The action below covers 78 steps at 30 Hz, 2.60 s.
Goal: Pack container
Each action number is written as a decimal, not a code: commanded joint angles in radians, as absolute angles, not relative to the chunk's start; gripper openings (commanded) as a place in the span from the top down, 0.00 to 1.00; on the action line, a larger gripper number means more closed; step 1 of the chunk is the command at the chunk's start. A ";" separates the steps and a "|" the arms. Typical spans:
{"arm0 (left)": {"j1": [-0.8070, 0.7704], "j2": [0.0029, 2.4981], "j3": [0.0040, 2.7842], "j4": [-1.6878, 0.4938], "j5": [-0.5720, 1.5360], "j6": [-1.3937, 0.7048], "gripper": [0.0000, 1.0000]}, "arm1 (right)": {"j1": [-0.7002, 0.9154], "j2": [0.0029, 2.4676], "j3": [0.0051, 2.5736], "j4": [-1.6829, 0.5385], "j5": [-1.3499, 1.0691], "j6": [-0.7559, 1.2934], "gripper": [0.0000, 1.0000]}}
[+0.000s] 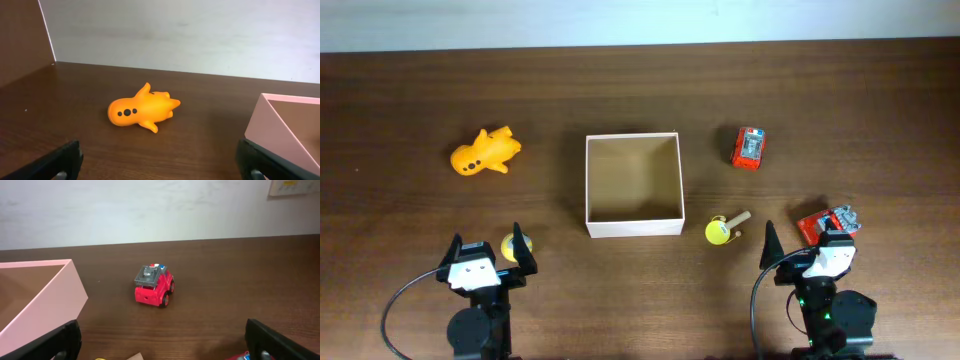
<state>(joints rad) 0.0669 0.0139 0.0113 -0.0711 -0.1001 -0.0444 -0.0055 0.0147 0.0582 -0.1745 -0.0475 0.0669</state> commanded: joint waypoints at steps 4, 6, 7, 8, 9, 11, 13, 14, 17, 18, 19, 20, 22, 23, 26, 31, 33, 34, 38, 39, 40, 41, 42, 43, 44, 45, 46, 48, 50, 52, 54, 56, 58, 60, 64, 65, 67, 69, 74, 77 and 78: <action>0.073 0.006 0.009 -0.076 -0.086 -0.029 0.01 | -0.001 0.012 0.103 -0.268 -0.057 0.121 0.01; 0.073 0.006 0.009 -0.076 -0.086 -0.029 0.01 | -0.001 0.030 0.157 -0.329 -0.057 0.120 0.01; 0.073 0.006 0.009 -0.076 -0.086 -0.029 0.01 | -0.001 0.043 0.183 -0.351 -0.057 0.120 0.01; 0.073 0.006 0.009 -0.076 -0.086 -0.029 0.01 | -0.001 0.060 0.215 -0.371 -0.057 0.120 0.01; 0.073 0.006 0.009 -0.076 -0.086 -0.029 0.01 | -0.001 0.086 0.255 -0.394 -0.057 0.114 0.01; 0.073 0.006 0.009 -0.076 -0.086 -0.029 0.01 | -0.001 0.146 0.333 -0.434 -0.056 0.108 0.01; 0.073 0.006 0.009 -0.076 -0.086 -0.029 0.01 | -0.001 0.237 0.427 -0.476 -0.053 0.101 0.01; 0.073 0.006 0.009 -0.076 -0.086 -0.029 0.01 | -0.001 0.288 0.475 -0.495 -0.053 0.101 0.01; 0.073 0.006 0.009 -0.076 -0.086 -0.029 0.01 | -0.001 0.485 0.645 -0.568 -0.054 0.103 0.01; 0.073 0.006 0.009 -0.076 -0.086 -0.029 0.01 | -0.001 0.557 0.711 -0.598 -0.054 0.110 0.01; 0.073 0.006 0.009 -0.076 -0.086 -0.029 0.01 | -0.001 0.616 0.766 -0.625 -0.057 0.110 0.01; 0.073 0.006 0.009 -0.076 -0.086 -0.029 0.01 | -0.001 0.691 0.839 -0.666 -0.061 0.113 0.01; 0.073 0.006 0.009 -0.076 -0.086 -0.029 0.01 | -0.001 0.819 0.972 -0.751 -0.076 0.113 0.01; 0.073 0.006 0.009 -0.076 -0.086 -0.029 0.01 | -0.001 0.873 1.029 -0.792 -0.080 0.113 0.01; 0.073 0.006 0.009 -0.076 -0.086 -0.029 0.01 | -0.001 1.058 1.248 -0.980 -0.084 0.113 0.01; 0.073 0.006 0.009 -0.076 -0.086 -0.029 0.01 | -0.001 1.332 1.596 -1.261 -0.108 0.113 0.01; 0.073 0.006 0.009 -0.076 -0.086 -0.029 0.01 | -0.001 1.398 1.664 -1.274 -0.166 0.113 0.01; 0.073 0.006 0.009 -0.076 -0.086 -0.029 0.01 | -0.001 1.417 1.673 -1.270 -0.194 0.113 0.01; 0.073 0.006 0.009 -0.076 -0.086 -0.029 0.01 | 0.000 1.485 1.672 -1.215 -0.268 0.113 0.01; 0.073 0.006 0.009 -0.076 -0.086 -0.029 0.01 | 0.000 1.505 1.672 -1.203 -0.286 0.113 0.01; 0.073 0.006 0.009 -0.076 -0.086 -0.029 0.01 | 0.000 1.521 1.672 -1.195 -0.295 0.114 0.01; 0.073 0.006 0.009 -0.076 -0.086 -0.029 0.01 | 0.000 1.539 1.672 -1.187 -0.301 0.133 0.01; 0.073 0.006 0.009 -0.076 -0.086 -0.029 0.01 | 0.000 1.557 1.672 -1.176 -0.300 0.158 0.01; 0.073 0.006 0.009 -0.076 -0.086 -0.029 0.01 | 0.000 1.571 1.672 -1.168 -0.299 0.170 0.01; 0.073 0.006 0.009 -0.076 -0.086 -0.029 0.01 | 0.000 1.585 1.672 -1.158 -0.299 0.174 0.01; 0.073 0.006 0.009 -0.076 -0.086 -0.029 0.01 | 0.000 1.603 1.672 -1.144 -0.296 0.174 0.01; 0.073 0.006 0.009 -0.076 -0.086 -0.029 0.01 | 0.000 1.621 1.672 -1.127 -0.284 0.175 0.01; 0.073 0.006 0.009 -0.076 -0.086 -0.029 0.01 | 0.000 1.650 1.672 -1.098 -0.245 0.179 0.01; 0.073 0.006 0.009 -0.076 -0.086 -0.029 0.01 | 0.000 1.686 1.672 -1.066 -0.159 0.200 0.01; 0.073 0.006 0.009 -0.076 -0.086 -0.029 0.01 | 0.000 1.732 1.672 -1.028 -0.076 0.200 0.02; 0.073 0.006 0.009 -0.076 -0.086 -0.029 0.01 | 0.000 1.766 1.672 -1.010 -0.033 0.200 0.01; 0.073 0.006 0.009 -0.076 -0.086 -0.029 0.01 | 0.000 1.797 1.672 -0.998 -0.008 0.200 0.01; 0.073 0.006 0.009 -0.076 -0.086 -0.029 0.01 | 0.000 1.828 1.672 -0.987 0.001 0.200 0.01; 0.073 0.006 0.009 -0.076 -0.086 -0.029 0.01 | 0.000 1.859 1.672 -0.977 0.001 0.200 0.01; 0.073 0.006 0.009 -0.076 -0.086 -0.029 0.01 | 0.000 1.908 1.672 -0.949 0.003 0.213 0.01; 0.073 0.006 0.009 -0.076 -0.086 -0.029 0.01 | 0.000 1.921 1.672 -0.939 0.006 0.237 0.01; 0.073 0.006 0.009 -0.076 -0.086 -0.029 0.01 | 0.000 1.939 1.672 -0.920 0.009 0.289 0.01; 0.073 0.006 0.009 -0.076 -0.086 -0.029 0.01 | 0.000 1.952 1.672 -0.899 0.009 0.353 0.01; 0.073 0.006 0.009 -0.076 -0.086 -0.029 0.01 | 0.022 1.963 1.672 -0.834 -0.027 0.406 0.01; 0.073 0.006 0.009 -0.076 -0.086 -0.029 0.01 | 0.052 1.970 1.672 -0.829 -0.048 0.406 0.01; 0.073 0.006 0.009 -0.076 -0.086 -0.029 0.01 | 0.065 1.972 1.672 -0.828 -0.048 0.406 0.01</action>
<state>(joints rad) 0.0669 0.0135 0.0113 -0.0715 -0.0937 -0.0448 0.0151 1.9556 1.6531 -0.8318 -0.0261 0.3752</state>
